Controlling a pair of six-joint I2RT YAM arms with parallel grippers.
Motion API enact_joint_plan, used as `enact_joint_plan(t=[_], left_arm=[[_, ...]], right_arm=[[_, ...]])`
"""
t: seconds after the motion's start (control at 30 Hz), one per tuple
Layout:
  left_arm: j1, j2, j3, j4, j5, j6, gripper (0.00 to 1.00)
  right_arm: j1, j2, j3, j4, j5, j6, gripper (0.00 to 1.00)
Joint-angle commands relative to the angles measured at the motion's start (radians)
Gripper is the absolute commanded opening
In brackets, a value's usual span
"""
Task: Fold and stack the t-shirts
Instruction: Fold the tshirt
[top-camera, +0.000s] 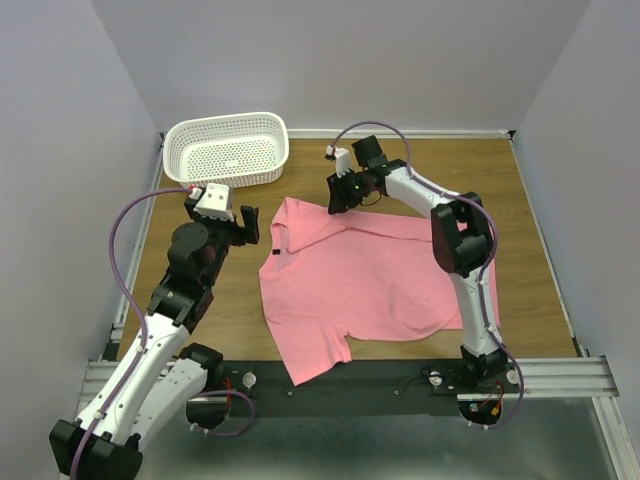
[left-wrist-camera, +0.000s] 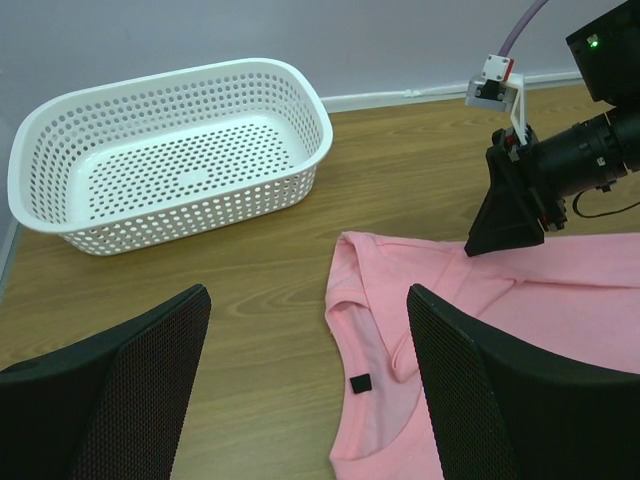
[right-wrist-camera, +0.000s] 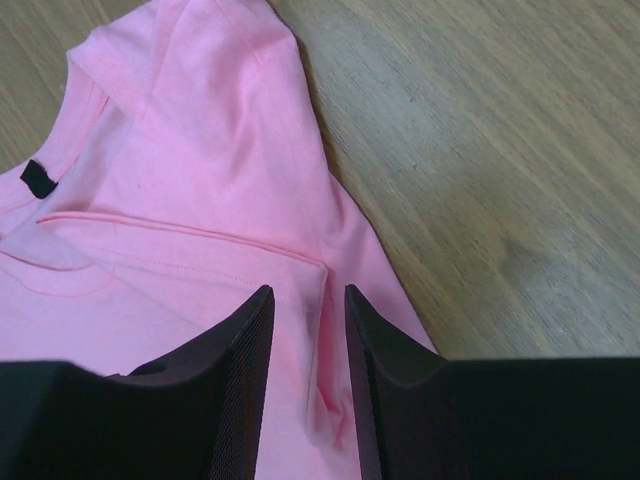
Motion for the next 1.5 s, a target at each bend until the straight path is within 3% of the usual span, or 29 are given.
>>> enact_joint_plan(t=[0.0,0.17,0.4,0.57,0.77,1.0,1.1,1.27,1.43,1.47], left_arm=[[0.005,-0.005,0.012,0.005,-0.016,0.007,0.88],[0.005,-0.001,0.010,0.005,-0.013,0.006,0.87],[0.004,0.002,0.010,0.003,-0.013,0.007,0.87],[0.005,-0.001,0.009,0.005,-0.014,0.007,0.87],[0.004,-0.001,0.010,0.003,-0.008,0.006,0.87],[0.005,0.018,0.010,0.005,0.036,-0.008,0.87],[0.005,0.051,0.013,0.032,0.070,-0.038,0.87],[0.012,0.158,0.039,0.052,0.127,-0.179,0.86],[0.018,0.391,0.087,0.120,0.190,-0.386,0.81],[0.019,0.505,0.129,0.136,0.213,-0.400,0.77]], right_arm=[[0.015,0.031,-0.022,-0.024,0.030,0.010,0.41],[0.025,0.022,-0.039,-0.024,0.028,-0.001,0.37],[0.028,-0.055,-0.071,-0.024,0.005,-0.030,0.01],[0.028,-0.196,-0.186,-0.024,-0.055,-0.113,0.00],[0.028,-0.391,-0.459,-0.034,-0.170,-0.289,0.01],[0.034,-0.454,-0.619,-0.131,-0.233,-0.449,0.49],[0.032,-0.474,-0.630,-0.133,-0.190,-0.438,0.62],[-0.003,-0.558,-0.605,-0.119,-0.093,-0.342,0.62],[-0.263,-0.606,-0.634,-0.032,-0.138,-0.164,0.60],[-0.302,-0.624,-0.643,-0.022,-0.132,-0.153,0.59]])
